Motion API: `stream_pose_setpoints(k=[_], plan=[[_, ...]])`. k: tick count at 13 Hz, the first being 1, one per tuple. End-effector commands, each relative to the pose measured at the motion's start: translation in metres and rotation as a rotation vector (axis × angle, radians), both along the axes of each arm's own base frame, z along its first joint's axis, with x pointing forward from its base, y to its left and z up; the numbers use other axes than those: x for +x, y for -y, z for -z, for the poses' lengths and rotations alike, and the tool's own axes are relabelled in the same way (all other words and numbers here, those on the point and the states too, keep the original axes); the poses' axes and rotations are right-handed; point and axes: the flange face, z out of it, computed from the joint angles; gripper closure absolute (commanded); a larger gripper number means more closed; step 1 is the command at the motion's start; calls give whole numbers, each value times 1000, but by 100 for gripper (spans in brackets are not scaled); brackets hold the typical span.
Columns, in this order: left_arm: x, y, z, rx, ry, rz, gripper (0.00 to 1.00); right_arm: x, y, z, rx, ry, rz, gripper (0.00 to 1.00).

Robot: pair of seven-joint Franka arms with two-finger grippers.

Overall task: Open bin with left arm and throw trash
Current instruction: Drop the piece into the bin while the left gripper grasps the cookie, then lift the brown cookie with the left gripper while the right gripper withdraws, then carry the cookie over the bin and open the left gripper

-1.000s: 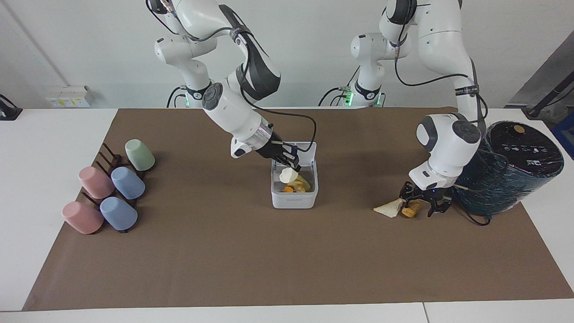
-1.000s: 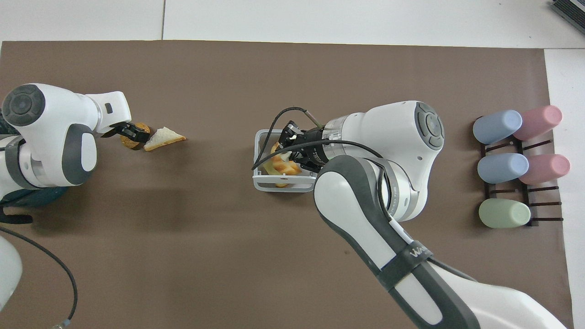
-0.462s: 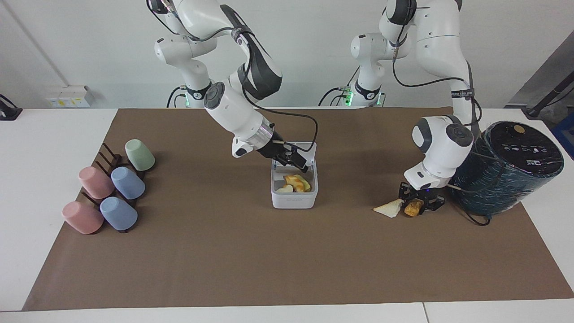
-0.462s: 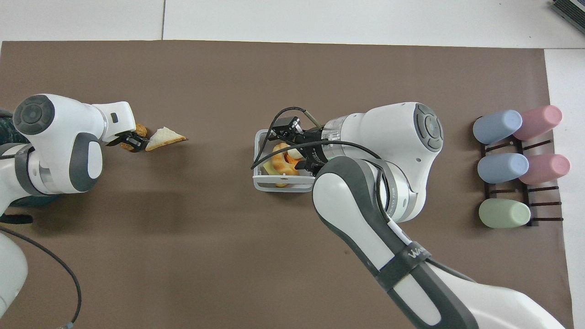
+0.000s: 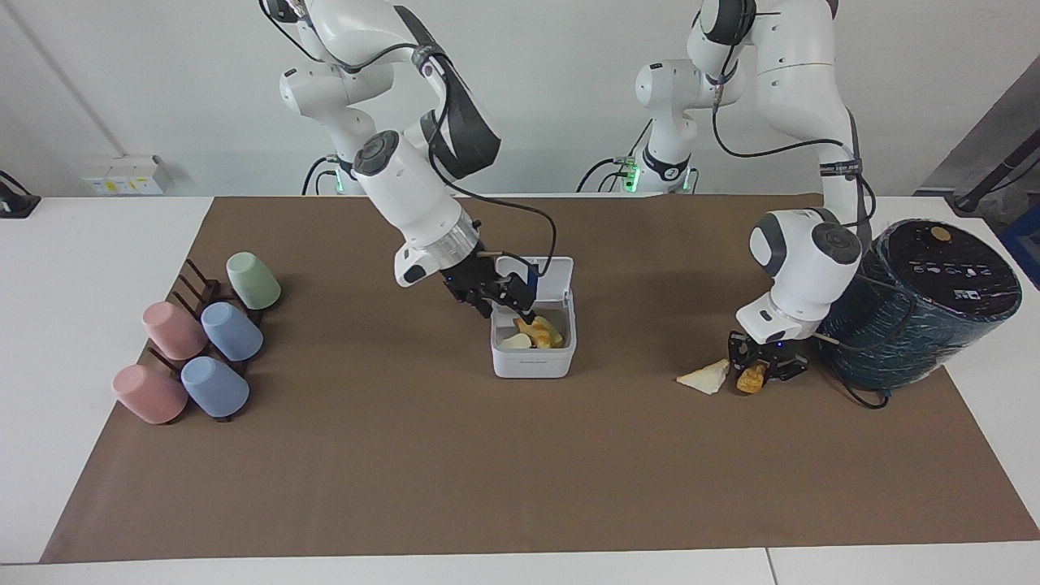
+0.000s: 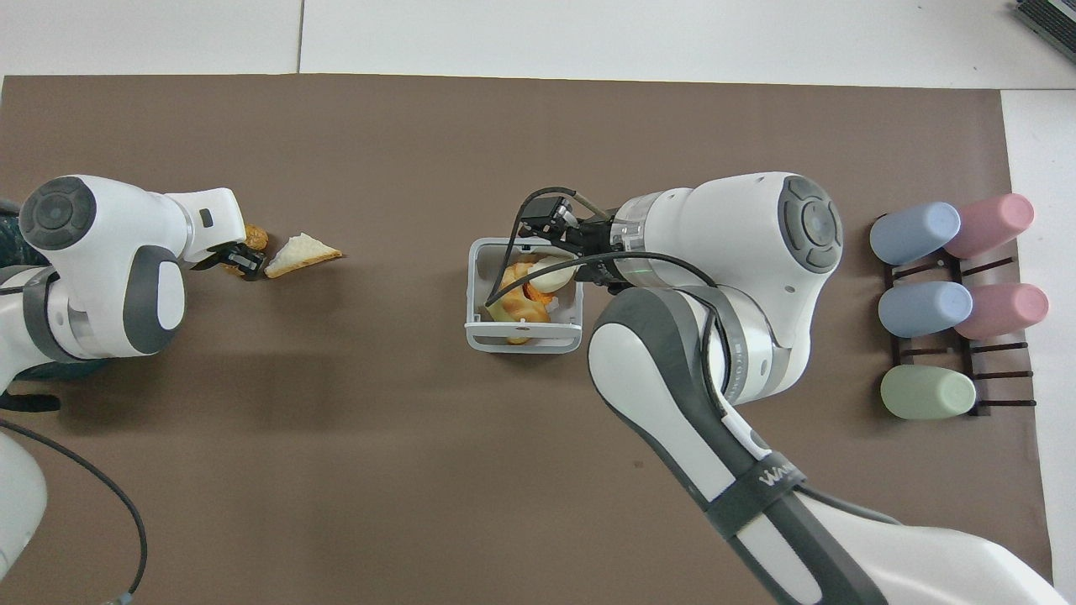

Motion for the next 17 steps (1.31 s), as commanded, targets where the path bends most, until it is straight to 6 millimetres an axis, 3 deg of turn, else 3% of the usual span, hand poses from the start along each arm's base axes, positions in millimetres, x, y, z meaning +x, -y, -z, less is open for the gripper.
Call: stream_pose_setpoints(k=[1,3,4,6,7,8,10,17], plan=[[25,2,-32,1,-5,-30,100,22,56,-6,-197,123,-120,0],[42,15,-59,-18,-7,-110,100,30,93,-11,-329,159,-155,0],[45,31,-72,-30,-13,-147,100,35,119,-15,-390,167,-150,0],[43,66,-84,-47,-34,-212,100,38,154,-31,-425,177,-136,0],[39,99,-92,-59,-45,-250,100,35,169,-38,-434,153,-139,0],[32,136,-99,-66,-68,-290,100,28,190,-52,-448,131,-154,0],[14,190,-107,-79,-91,-350,100,12,218,-75,-473,85,-202,0],[-49,317,-125,-138,-144,-483,100,-50,302,-139,-503,-52,-270,0]])
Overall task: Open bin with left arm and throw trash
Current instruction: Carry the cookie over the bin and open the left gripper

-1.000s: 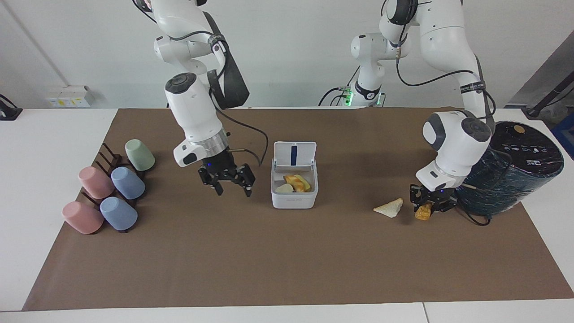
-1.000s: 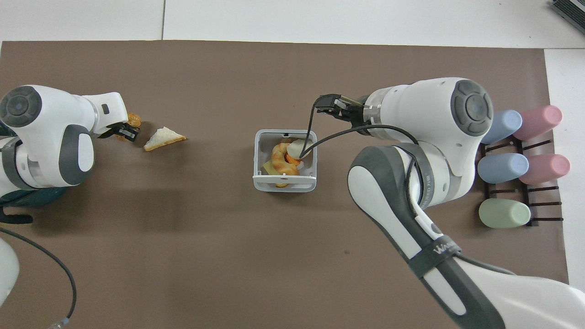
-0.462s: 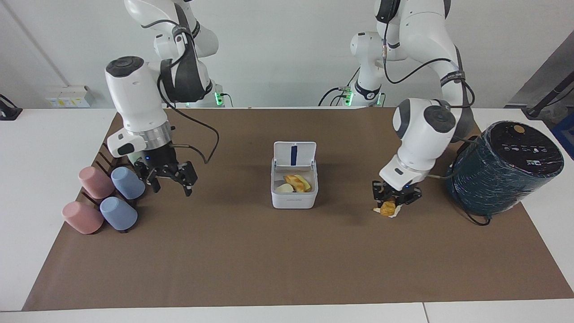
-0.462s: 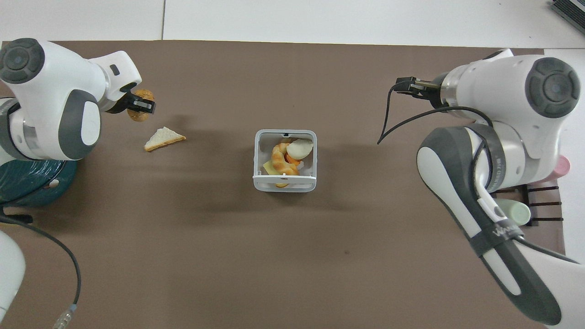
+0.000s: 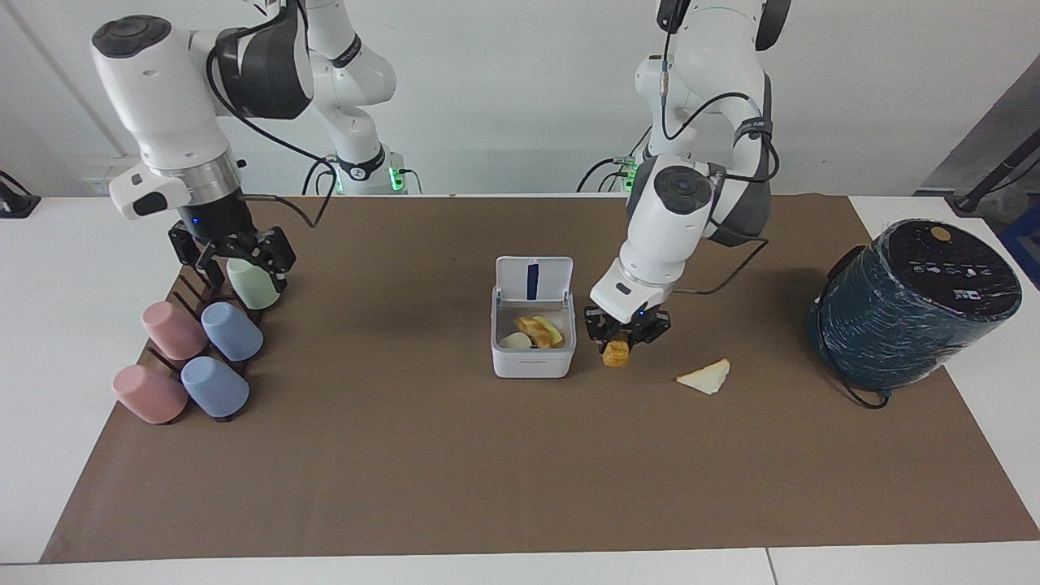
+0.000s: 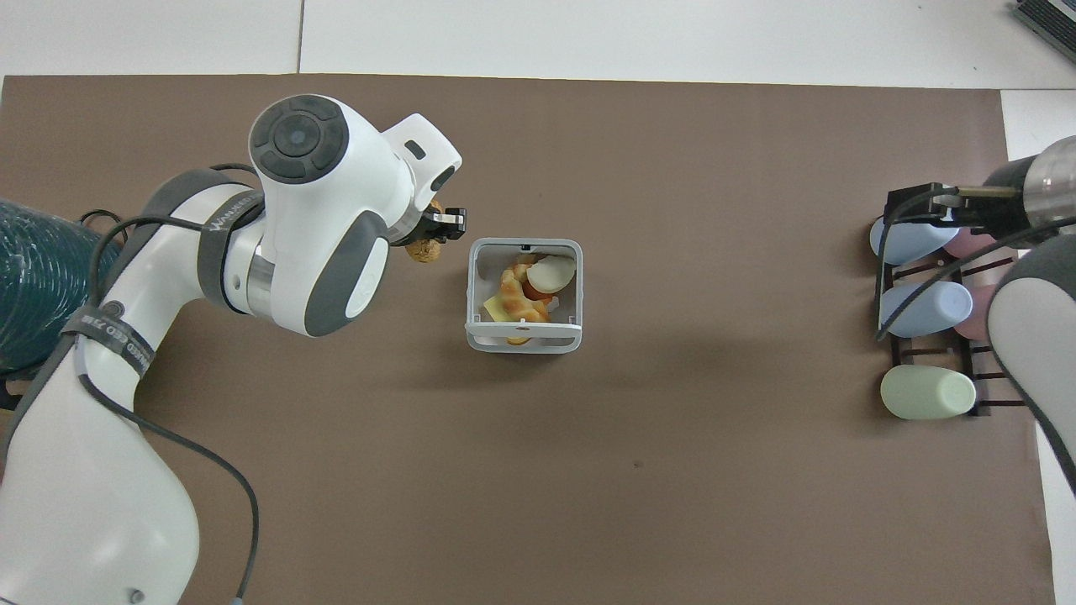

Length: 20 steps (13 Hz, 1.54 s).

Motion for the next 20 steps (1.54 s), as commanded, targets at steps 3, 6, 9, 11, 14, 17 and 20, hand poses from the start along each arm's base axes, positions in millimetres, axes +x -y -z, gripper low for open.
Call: stream_pose_setpoints(k=[3,6,9,11,14,17,20], plan=[[-41,61,-14,-20,-39,-48,100,-46,34,-52,-12,-83,18,0],[-63,81,-9,-16,-65,-31,100,-49,42,-61,-30,-121,14,0],[-77,80,0,0,-86,-35,89,-51,35,-59,-30,-125,-2,0],[-81,80,1,4,-90,-33,61,-52,34,-59,-29,-125,-2,0],[-78,82,-2,-6,-78,-33,5,-52,34,-59,-29,-122,-1,0],[-73,81,-6,-20,-73,-47,5,-52,32,-58,-27,-131,-5,0],[-47,56,-16,-27,-44,-85,7,-51,29,-60,-29,-120,-10,0]])
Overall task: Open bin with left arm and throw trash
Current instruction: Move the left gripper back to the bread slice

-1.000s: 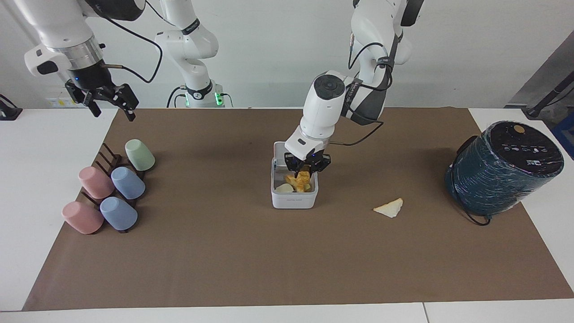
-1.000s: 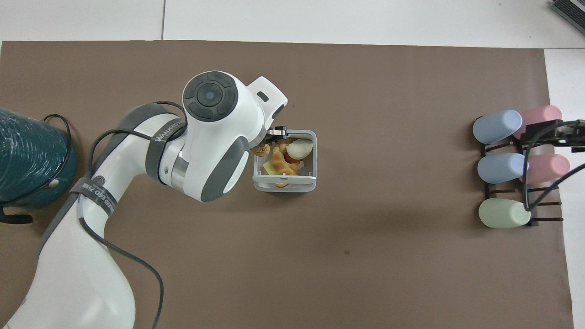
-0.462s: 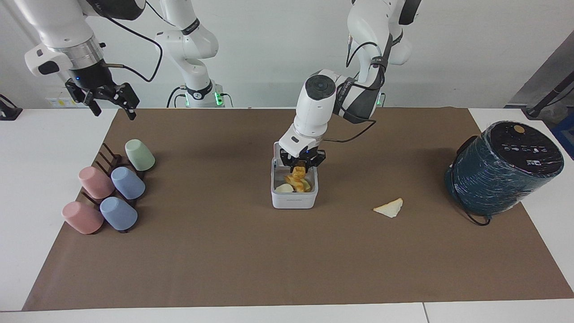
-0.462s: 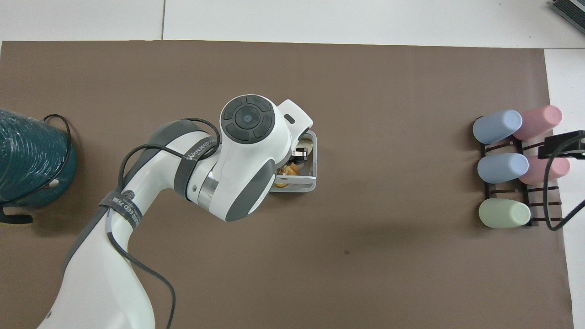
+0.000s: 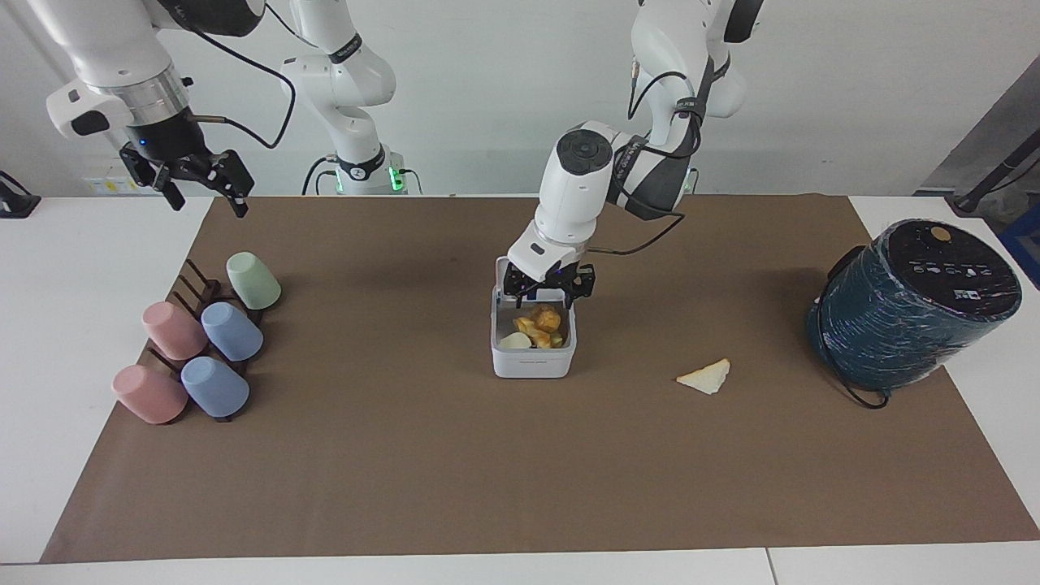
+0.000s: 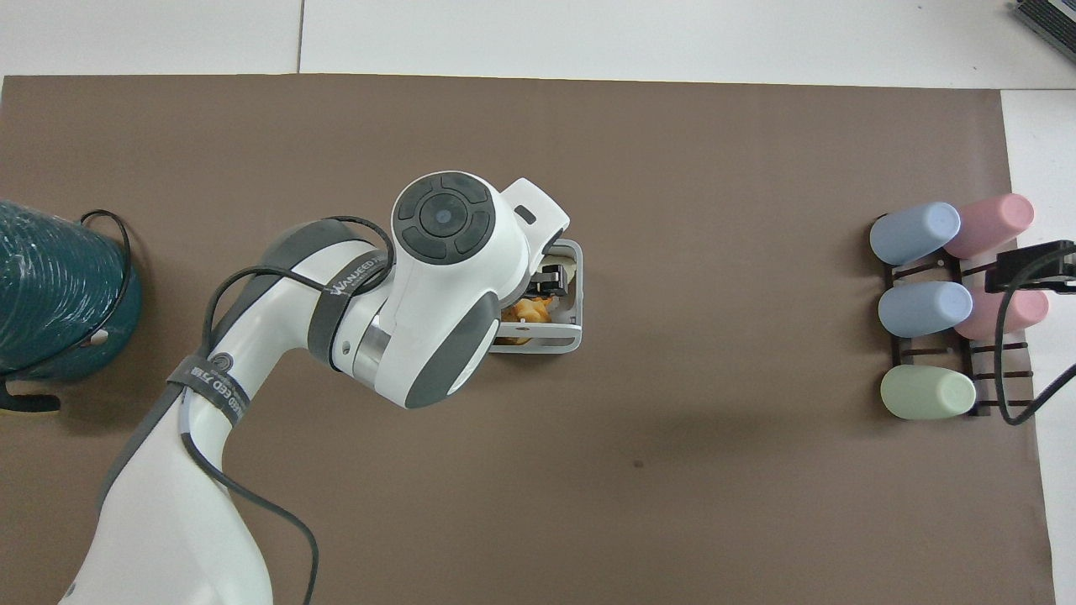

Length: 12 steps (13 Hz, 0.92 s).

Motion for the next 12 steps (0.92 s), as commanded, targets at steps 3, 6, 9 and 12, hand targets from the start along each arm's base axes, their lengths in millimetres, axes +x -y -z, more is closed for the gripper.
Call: stream_pose_setpoints(k=[3,6,9,12], plan=[[57,-89,-11,-2,40,-46,9,-1,0,-2,-19,-3,-21,0],[98,-180,2,17,105,32,9,0,0,-2,-20,2,-20,0],[107,-232,28,37,135,131,9,-1,-2,-2,-18,-4,-21,0],[99,-258,76,55,152,220,9,-1,-3,-2,-18,-1,-14,0]])
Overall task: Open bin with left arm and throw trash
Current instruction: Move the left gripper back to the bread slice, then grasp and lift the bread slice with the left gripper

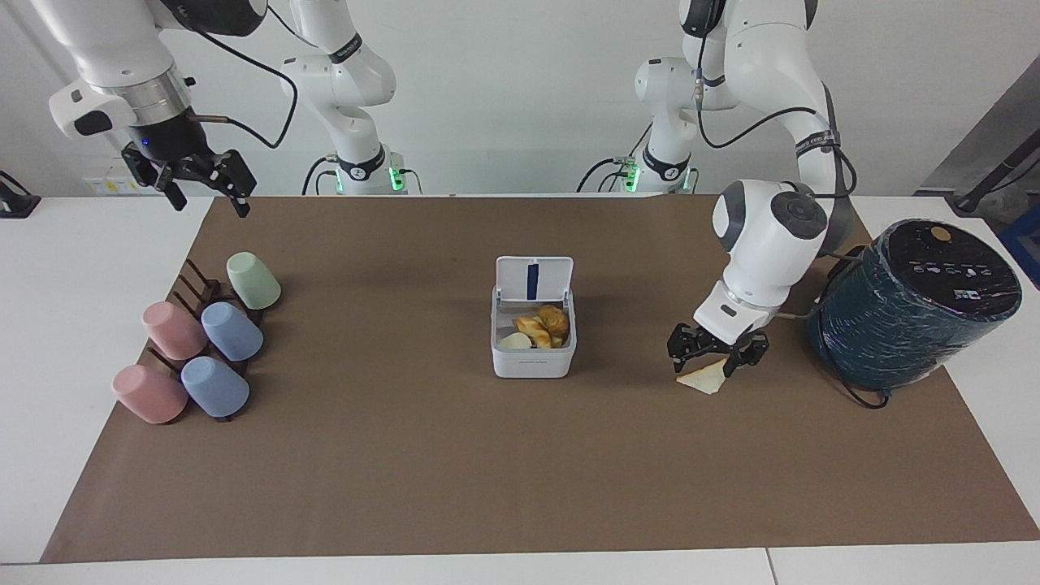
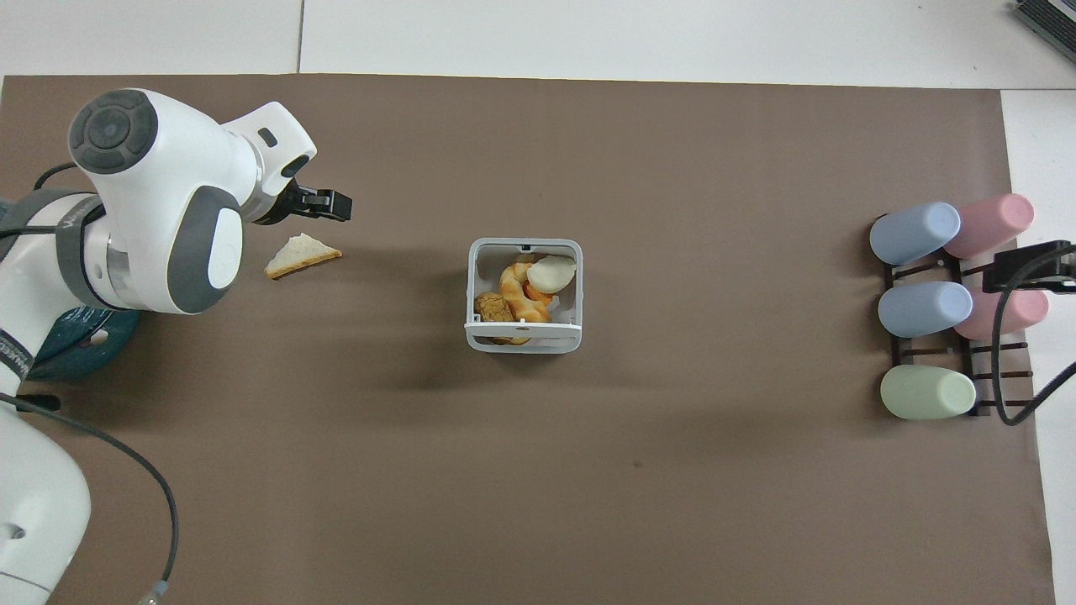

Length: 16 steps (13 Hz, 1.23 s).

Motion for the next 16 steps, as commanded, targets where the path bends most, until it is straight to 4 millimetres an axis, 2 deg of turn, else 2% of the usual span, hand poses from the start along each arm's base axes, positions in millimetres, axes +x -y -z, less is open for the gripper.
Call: stream_pose_setpoints(k=[1,6,11,12,13,15,16], plan=[[-13,-7,32,22,25,84,9,-1,-1,-1,-17,-4,-10,0],[-23,-35,64,57,18,190,8,-2,-1,-1,-17,-7,-10,0],[-31,-41,82,80,25,205,10,-1,-1,-2,-17,-2,-9,0],[-35,-41,87,80,25,205,14,-1,-1,-2,-17,-2,-9,0],[-38,-42,91,80,25,205,22,-1,-1,-1,-17,-4,-9,0],[-40,-42,94,80,20,205,46,-1,-2,-1,-17,-1,-10,0],[-41,-42,94,80,19,205,63,-1,-2,-1,-17,-1,-10,0]])
